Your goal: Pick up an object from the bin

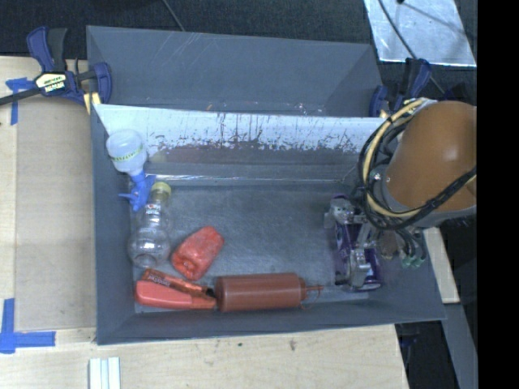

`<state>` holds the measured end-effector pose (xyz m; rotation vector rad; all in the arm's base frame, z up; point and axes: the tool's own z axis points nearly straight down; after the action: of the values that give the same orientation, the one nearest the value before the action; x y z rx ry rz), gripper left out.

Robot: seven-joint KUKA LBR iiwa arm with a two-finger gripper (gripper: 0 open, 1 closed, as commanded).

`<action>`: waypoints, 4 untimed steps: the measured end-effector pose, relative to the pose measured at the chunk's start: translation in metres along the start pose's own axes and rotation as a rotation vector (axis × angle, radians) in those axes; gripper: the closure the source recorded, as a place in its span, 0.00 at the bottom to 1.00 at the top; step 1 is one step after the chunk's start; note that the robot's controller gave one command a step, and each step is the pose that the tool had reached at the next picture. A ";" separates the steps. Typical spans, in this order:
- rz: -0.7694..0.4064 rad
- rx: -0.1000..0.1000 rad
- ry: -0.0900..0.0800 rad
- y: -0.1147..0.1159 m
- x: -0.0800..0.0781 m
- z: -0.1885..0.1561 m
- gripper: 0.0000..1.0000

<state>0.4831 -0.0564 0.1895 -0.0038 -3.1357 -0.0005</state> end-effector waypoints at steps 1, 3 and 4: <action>-0.003 0.001 -0.009 0.000 -0.002 -0.004 0.00; -0.245 0.003 -0.007 0.073 -0.007 0.059 0.00; -0.428 0.002 -0.009 0.105 -0.008 0.063 0.00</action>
Offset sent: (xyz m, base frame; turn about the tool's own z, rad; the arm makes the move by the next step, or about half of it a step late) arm 0.0133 0.0761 -0.1195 -0.5329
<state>0.4914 0.0486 0.1270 0.6638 -3.0742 0.0007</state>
